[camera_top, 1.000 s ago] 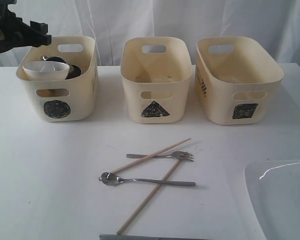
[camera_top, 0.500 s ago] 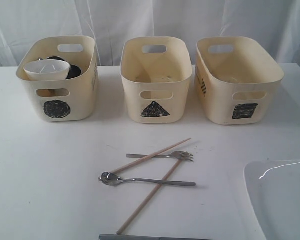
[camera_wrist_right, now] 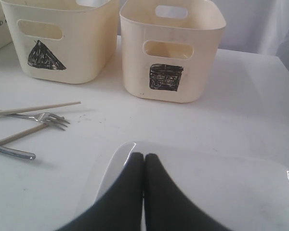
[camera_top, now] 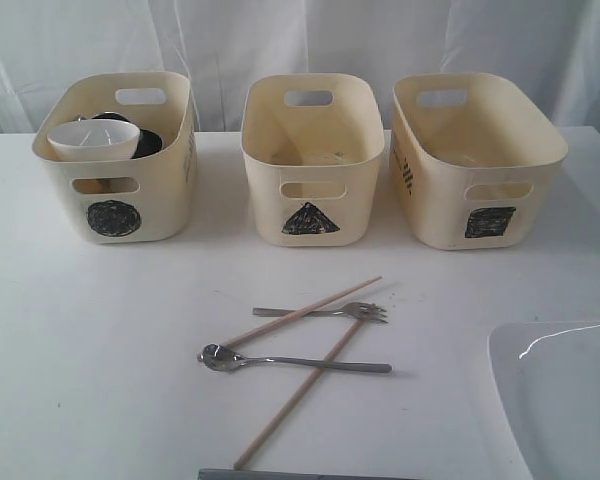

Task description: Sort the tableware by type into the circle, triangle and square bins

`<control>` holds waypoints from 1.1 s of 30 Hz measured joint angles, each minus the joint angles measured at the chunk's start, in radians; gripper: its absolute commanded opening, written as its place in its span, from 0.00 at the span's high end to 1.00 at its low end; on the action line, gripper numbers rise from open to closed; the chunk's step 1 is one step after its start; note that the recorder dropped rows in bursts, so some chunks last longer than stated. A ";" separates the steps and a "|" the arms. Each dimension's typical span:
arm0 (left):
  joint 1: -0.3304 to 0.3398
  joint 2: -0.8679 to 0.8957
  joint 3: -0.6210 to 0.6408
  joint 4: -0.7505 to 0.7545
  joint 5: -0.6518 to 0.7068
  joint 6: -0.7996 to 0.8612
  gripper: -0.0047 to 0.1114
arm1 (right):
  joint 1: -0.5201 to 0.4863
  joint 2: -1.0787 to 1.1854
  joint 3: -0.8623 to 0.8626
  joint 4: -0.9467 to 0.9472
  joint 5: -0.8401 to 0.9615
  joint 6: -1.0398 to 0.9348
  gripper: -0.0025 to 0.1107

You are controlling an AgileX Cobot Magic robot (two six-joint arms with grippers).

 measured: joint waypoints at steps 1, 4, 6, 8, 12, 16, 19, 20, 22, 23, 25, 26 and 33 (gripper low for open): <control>0.000 -0.009 0.017 -0.010 -0.008 0.000 0.95 | 0.000 0.000 0.000 0.000 0.000 0.000 0.98; 0.000 -0.054 0.081 -0.038 -0.040 0.000 0.95 | 0.000 0.000 0.000 0.000 0.000 0.000 0.98; 0.000 -0.096 0.130 -0.058 -0.073 0.000 0.95 | 0.000 0.000 0.000 0.000 0.000 0.000 0.98; 0.000 -0.138 0.178 -0.067 -0.111 0.000 0.95 | 0.000 0.000 0.000 0.000 0.000 0.000 0.98; 0.000 -0.247 0.300 -0.076 -0.216 -0.002 0.96 | 0.000 0.000 0.000 0.000 0.000 0.000 0.98; 0.000 -0.433 0.456 -0.082 -0.367 -0.042 0.96 | 0.000 0.000 0.000 0.000 0.000 0.000 0.98; 0.000 -0.566 0.510 -0.082 -0.369 -0.091 0.96 | 0.000 0.000 0.000 0.000 0.000 0.000 0.98; 0.000 -0.613 0.523 -0.069 -0.355 -0.096 0.96 | 0.000 0.000 0.000 0.000 0.000 0.000 0.98; 0.000 -0.694 0.541 -0.024 -0.310 -0.091 0.96 | 0.000 0.000 0.000 0.000 0.000 0.000 0.98; 0.000 -0.731 0.546 0.006 -0.271 -0.081 0.96 | 0.000 0.000 0.000 0.000 0.000 0.000 0.98; 0.000 -0.808 0.558 0.046 -0.029 -0.047 0.96 | 0.000 0.000 0.000 0.000 0.000 0.000 0.98; 0.000 -0.818 0.558 0.042 0.056 -0.047 0.96 | 0.000 0.000 0.000 0.000 0.000 0.000 0.98; 0.000 -0.829 0.564 -0.275 0.510 -0.193 0.96 | 0.000 0.000 0.000 0.000 0.000 0.000 0.98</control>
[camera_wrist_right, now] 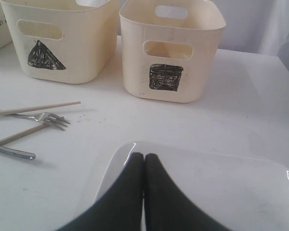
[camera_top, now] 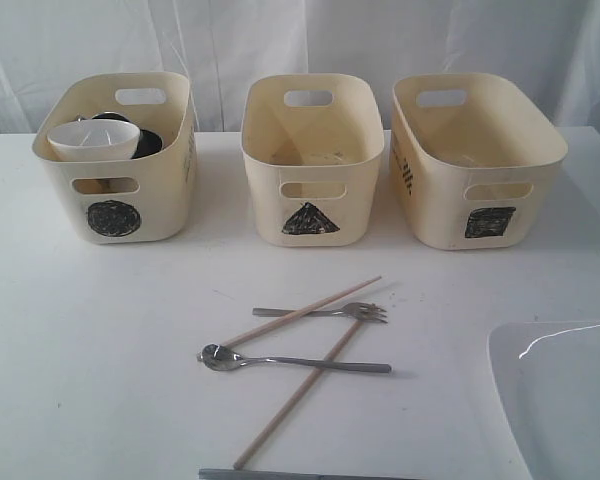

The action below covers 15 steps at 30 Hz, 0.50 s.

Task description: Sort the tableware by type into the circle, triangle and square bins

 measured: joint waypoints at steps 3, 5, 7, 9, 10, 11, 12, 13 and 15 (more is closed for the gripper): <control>0.000 0.000 0.000 0.009 0.032 -0.005 0.96 | 0.000 0.000 0.000 0.000 0.000 0.000 0.98; 0.000 0.000 0.000 0.044 0.045 0.007 0.96 | 0.000 0.000 0.000 0.000 0.000 0.000 0.98; 0.000 0.000 0.000 0.120 0.052 0.075 0.96 | 0.000 0.000 0.000 0.000 0.000 0.000 0.98; 0.000 0.000 0.000 0.219 0.071 0.202 0.96 | 0.000 0.000 0.000 0.000 0.000 0.000 0.98; 0.000 -0.002 0.000 0.265 0.101 0.299 0.96 | 0.000 0.000 0.000 0.000 0.000 0.000 0.98; 0.000 -0.002 0.000 0.277 0.112 0.350 0.96 | 0.000 0.000 0.000 0.000 0.000 0.000 0.98; 0.000 -0.004 0.000 0.286 0.124 0.434 0.96 | 0.000 0.000 0.000 0.000 0.000 0.000 0.98; 0.000 -0.006 0.000 0.286 0.126 0.465 0.96 | 0.000 0.000 0.000 0.000 0.000 0.000 0.98; 0.000 -0.006 0.000 0.277 0.126 0.505 0.96 | 0.000 0.000 0.000 0.000 0.000 0.000 0.98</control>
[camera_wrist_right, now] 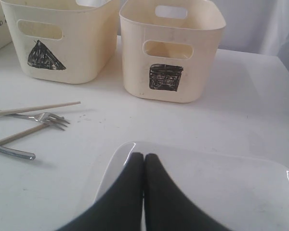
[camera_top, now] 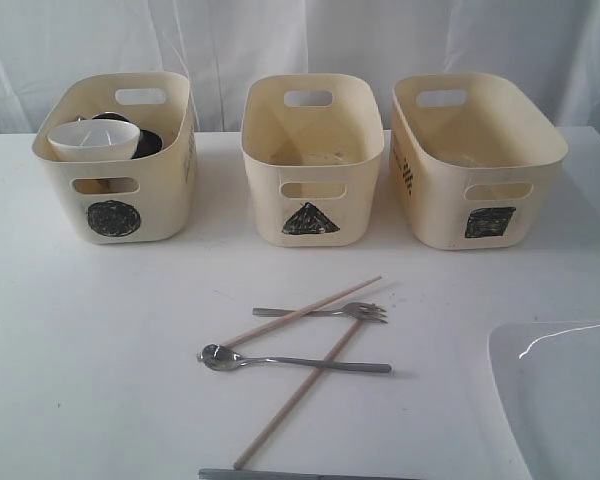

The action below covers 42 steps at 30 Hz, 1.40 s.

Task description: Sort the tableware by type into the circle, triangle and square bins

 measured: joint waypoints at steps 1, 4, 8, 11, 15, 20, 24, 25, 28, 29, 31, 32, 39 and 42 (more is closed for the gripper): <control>0.000 0.000 0.000 -0.023 -0.009 0.008 0.96 | 0.000 0.000 0.000 0.000 0.000 0.000 0.98; 0.000 0.000 0.002 -0.044 -0.025 0.016 0.96 | 0.000 0.000 0.000 0.000 0.000 0.000 0.98; 0.000 -0.039 0.130 0.017 -0.069 -0.027 0.96 | 0.000 0.000 0.000 0.000 0.000 0.000 0.98; 0.023 -0.124 0.277 0.068 -0.261 -0.096 0.96 | 0.000 0.000 0.000 0.000 0.000 0.000 0.98; 0.093 -0.237 0.429 0.058 -0.467 -0.278 0.96 | 0.000 0.000 0.000 0.000 0.000 0.000 0.98; 0.148 -0.340 0.570 -0.004 -0.577 -0.439 0.96 | 0.000 0.000 0.000 0.000 0.000 0.000 0.98; 0.153 -0.347 0.633 -0.035 -0.587 -0.461 0.96 | 0.000 0.000 0.000 0.000 0.002 0.000 0.98; 0.153 -0.349 0.632 -0.036 -0.593 -0.461 0.96 | 0.000 0.000 0.000 0.000 0.002 0.000 0.98; 0.153 -0.350 0.632 -0.047 -0.604 -0.449 0.96 | 0.000 0.000 0.000 0.000 0.002 0.000 0.98; 0.153 -0.350 0.632 -0.070 -0.612 -0.431 0.96 | 0.000 0.000 0.000 0.000 0.002 0.000 0.98; 0.153 -0.350 0.634 -0.141 -0.647 -0.380 0.96 | 0.000 0.000 0.000 0.000 0.002 0.000 0.98; 0.153 -0.350 0.634 -0.182 -0.674 -0.353 0.96 | 0.000 0.000 0.000 0.000 0.002 0.000 0.98; 0.153 -0.350 0.636 -0.307 -1.002 -0.186 0.96 | 0.000 0.000 0.000 0.000 0.002 0.000 0.98; 0.153 -0.350 0.636 -0.449 -1.037 -0.023 0.96 | 0.000 0.000 0.000 0.000 0.002 0.000 0.98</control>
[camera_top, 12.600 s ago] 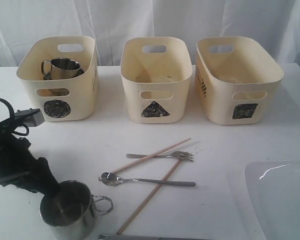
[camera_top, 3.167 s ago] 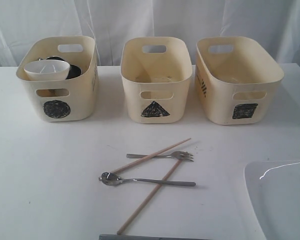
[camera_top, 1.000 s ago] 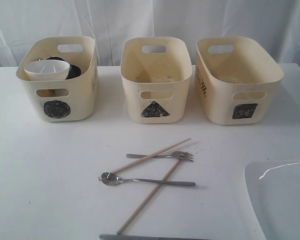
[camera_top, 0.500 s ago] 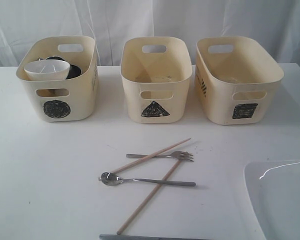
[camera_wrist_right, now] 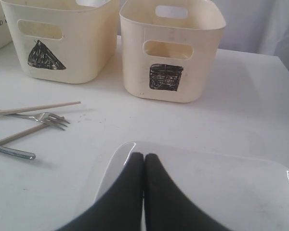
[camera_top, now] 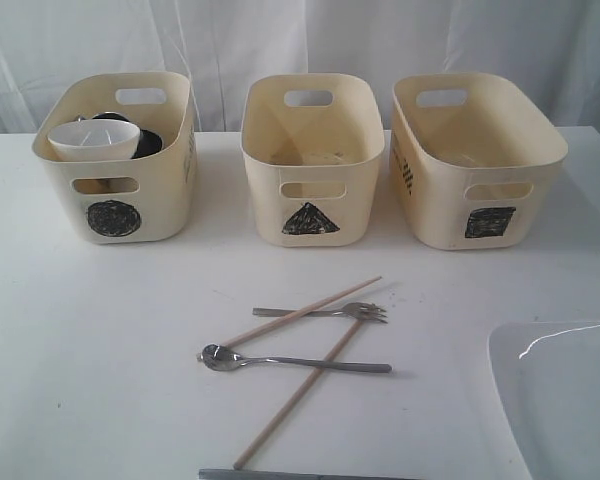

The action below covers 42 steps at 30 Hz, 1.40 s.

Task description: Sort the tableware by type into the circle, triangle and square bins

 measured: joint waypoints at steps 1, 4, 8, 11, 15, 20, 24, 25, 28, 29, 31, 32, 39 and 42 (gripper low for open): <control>0.000 0.000 0.000 -0.070 0.030 0.074 0.96 | 0.000 0.000 0.000 0.000 0.000 0.000 0.98; 0.000 0.000 0.000 -0.191 0.206 0.203 0.96 | 0.000 0.000 0.000 0.000 0.000 0.000 0.98; 0.007 0.000 0.000 -0.218 0.412 0.247 0.96 | 0.000 0.000 0.000 0.000 0.000 0.000 0.98; 0.009 0.000 0.000 -0.206 0.424 0.221 0.96 | 0.000 0.000 0.000 0.000 0.000 0.000 0.98; 0.009 0.000 0.000 -0.087 0.417 0.204 0.96 | 0.000 0.000 0.000 0.000 0.000 0.000 0.98; 0.009 0.000 0.000 -0.160 0.414 0.238 0.96 | 0.000 0.000 0.000 0.000 0.000 0.000 0.98; 0.009 0.000 0.000 -0.269 0.425 0.240 0.96 | 0.000 0.000 0.000 0.000 0.000 0.000 0.98; 0.009 0.000 0.000 -0.276 0.427 0.240 0.96 | 0.000 0.000 0.000 0.000 0.000 0.000 0.98; 0.009 0.000 0.000 -0.285 0.429 0.242 0.96 | 0.000 0.000 0.000 0.000 0.000 0.000 0.98; 0.009 0.000 0.000 -0.285 0.429 0.242 0.96 | 0.000 0.000 0.000 0.000 0.000 0.000 0.98; 0.009 0.000 0.000 -0.289 0.429 0.242 0.96 | 0.000 0.000 0.000 0.000 0.000 0.000 0.98; 0.009 0.000 0.000 -0.289 0.429 0.242 0.96 | 0.000 0.000 0.000 0.000 0.000 0.000 0.98; 0.009 0.000 0.000 -0.284 0.431 0.280 0.96 | 0.000 0.000 0.000 0.000 0.000 0.000 0.98; 0.009 0.000 0.000 -0.274 0.431 0.337 0.96 | 0.000 0.000 0.000 0.000 0.000 0.000 0.98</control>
